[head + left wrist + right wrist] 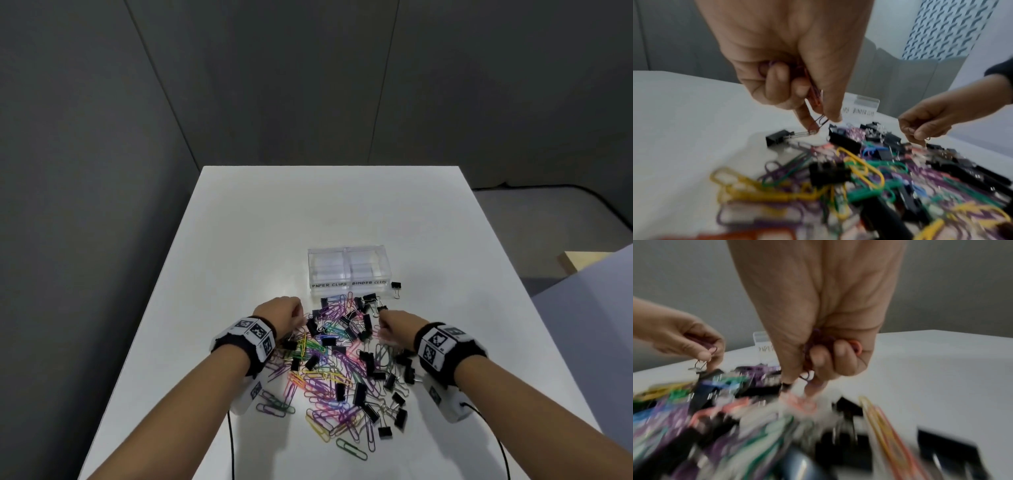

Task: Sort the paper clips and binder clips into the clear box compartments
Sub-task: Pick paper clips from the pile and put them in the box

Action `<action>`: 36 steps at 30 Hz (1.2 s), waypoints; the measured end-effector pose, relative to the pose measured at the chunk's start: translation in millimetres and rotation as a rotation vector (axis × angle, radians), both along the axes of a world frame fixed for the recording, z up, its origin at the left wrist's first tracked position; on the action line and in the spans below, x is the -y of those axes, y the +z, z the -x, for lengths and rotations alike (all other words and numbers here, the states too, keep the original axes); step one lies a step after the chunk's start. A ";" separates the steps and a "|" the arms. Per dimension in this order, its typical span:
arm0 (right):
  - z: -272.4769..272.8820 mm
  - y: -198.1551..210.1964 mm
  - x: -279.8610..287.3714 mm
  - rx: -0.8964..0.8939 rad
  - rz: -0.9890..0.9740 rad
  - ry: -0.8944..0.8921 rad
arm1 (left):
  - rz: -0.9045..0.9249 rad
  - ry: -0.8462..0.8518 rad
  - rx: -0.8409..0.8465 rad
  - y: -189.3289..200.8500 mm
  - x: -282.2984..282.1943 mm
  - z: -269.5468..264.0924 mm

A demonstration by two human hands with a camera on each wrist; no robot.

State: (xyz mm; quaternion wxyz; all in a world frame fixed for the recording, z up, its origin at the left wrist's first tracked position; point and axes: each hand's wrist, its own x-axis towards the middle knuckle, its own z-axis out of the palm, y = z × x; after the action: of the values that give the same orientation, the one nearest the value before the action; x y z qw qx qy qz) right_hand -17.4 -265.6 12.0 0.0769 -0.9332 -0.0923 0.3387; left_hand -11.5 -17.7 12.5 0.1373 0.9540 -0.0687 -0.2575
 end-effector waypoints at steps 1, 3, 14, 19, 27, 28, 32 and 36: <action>-3.3 6.3 1.3 -0.009 -0.026 -0.009 | 0.021 0.005 0.017 2.8 -2.3 -1.6; -13.9 20.6 1.4 -0.010 -0.072 -0.024 | 0.058 0.016 0.038 10.3 -7.1 -5.9; -89.6 57.0 -72.8 0.225 -0.182 0.008 | 0.076 0.058 0.132 41.1 -15.6 -46.3; -92.0 44.5 -89.3 0.222 -0.254 0.011 | 0.225 0.061 0.148 51.2 -5.5 -63.8; -61.3 36.8 -32.8 0.371 -0.263 -0.010 | 0.336 -0.030 0.206 61.3 32.1 -86.5; -55.7 32.0 -27.0 0.353 -0.242 0.002 | 0.323 -0.045 0.197 60.3 36.5 -88.5; -39.0 10.5 -11.2 0.329 -0.123 0.101 | 0.330 -0.040 0.146 48.3 49.7 -93.2; -28.6 2.3 -8.6 0.379 -0.006 0.170 | 0.486 0.094 0.132 38.3 53.8 -91.2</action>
State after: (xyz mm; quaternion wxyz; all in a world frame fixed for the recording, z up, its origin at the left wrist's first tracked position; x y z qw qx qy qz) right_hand 11.2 -257.0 14.3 0.0319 -0.9688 -0.1845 0.1623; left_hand 79.7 -71.5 50.8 0.3696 0.9098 -0.0929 -0.1641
